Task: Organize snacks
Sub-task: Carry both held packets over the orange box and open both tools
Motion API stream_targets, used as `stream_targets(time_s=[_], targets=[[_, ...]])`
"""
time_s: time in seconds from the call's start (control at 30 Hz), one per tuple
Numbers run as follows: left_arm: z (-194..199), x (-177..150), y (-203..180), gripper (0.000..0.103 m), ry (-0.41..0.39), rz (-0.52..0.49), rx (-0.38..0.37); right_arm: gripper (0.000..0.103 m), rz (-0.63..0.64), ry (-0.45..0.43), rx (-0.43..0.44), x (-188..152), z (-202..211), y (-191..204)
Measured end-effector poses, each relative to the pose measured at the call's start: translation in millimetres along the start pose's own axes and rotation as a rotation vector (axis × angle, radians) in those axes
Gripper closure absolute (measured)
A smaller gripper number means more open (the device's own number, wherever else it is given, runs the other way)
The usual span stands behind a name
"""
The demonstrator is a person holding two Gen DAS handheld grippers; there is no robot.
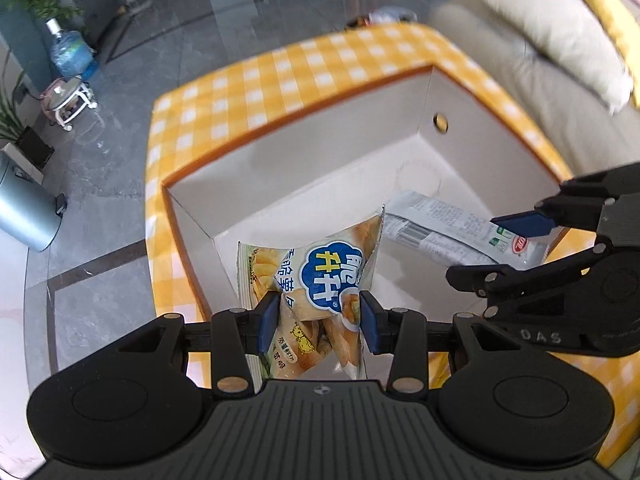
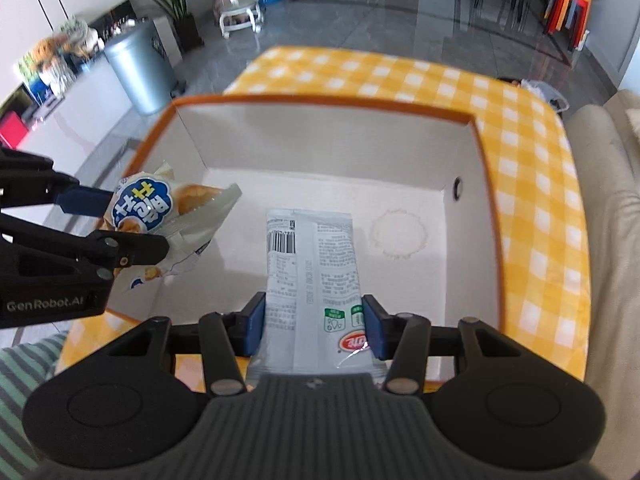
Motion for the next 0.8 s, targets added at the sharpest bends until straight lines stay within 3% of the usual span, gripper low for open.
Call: stream_targets(time_s=[0.33,0.57,0.8], targets=[[-35,-8,-4,0.055,0.136,-0.126,0.021,0.055,0.031,0.096,0.067,-4,-38,12],[-48,-10,1,0.055,0.187,-0.112,0.026,0.054,-0.047,0.134,0.143,-8,-51,14],[-52,-13,5,0.054,0.228,-0.109,0.039,0.052,-0.038,0.158,0.145,-9,-51,15]])
Point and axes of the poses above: each gripper's, at about its wrist camera, not at the fingertips, and z roughly against the way its jaws point, y to its left, x to its top, the point moved 10 cm from there along -z, roughly the way its jaws point, and after that the axes turned 7 degrees about z, right-handed, at the moved point
